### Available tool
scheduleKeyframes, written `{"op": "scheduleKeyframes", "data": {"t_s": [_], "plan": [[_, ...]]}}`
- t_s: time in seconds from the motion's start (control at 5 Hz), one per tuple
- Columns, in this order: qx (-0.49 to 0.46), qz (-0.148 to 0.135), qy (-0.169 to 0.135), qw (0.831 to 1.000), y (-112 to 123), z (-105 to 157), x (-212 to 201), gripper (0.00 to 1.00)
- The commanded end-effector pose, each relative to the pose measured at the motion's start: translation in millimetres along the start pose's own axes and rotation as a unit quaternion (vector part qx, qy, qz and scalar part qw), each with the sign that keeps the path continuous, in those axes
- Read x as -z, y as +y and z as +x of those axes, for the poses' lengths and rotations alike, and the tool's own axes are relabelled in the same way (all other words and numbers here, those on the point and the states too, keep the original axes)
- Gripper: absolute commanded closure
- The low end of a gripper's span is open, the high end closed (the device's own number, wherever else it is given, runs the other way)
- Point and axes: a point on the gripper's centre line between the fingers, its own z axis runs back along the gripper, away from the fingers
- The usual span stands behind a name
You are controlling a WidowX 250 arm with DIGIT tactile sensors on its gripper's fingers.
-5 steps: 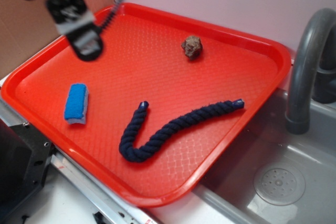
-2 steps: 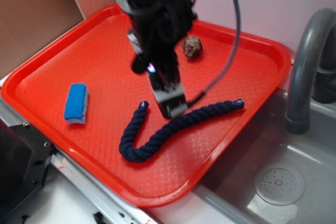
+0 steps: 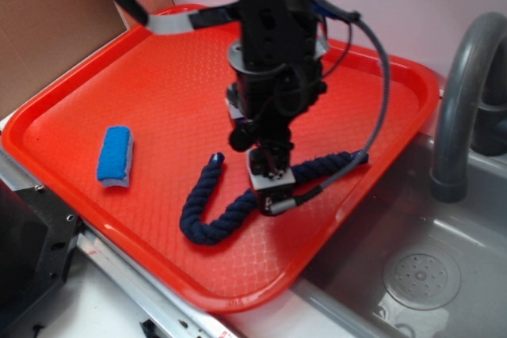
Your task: Grab the blue rope.
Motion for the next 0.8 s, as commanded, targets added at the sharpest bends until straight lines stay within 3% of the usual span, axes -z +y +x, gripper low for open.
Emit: {"op": "scheduleKeyframes", "data": {"t_s": [0.0, 0.2, 0.4, 0.6], "plan": [[-0.002, -0.045, -0.017, 0.999, -1.7, 17.6, 15.9, 0.00], [-0.007, -0.051, -0.010, 0.999, -4.6, 21.4, 24.0, 0.28], [-0.029, -0.049, -0.026, 0.998, -0.5, 15.7, 19.2, 1.00], [-0.039, -0.042, -0.030, 0.998, 2.5, 12.7, 18.8, 1.00]]}}
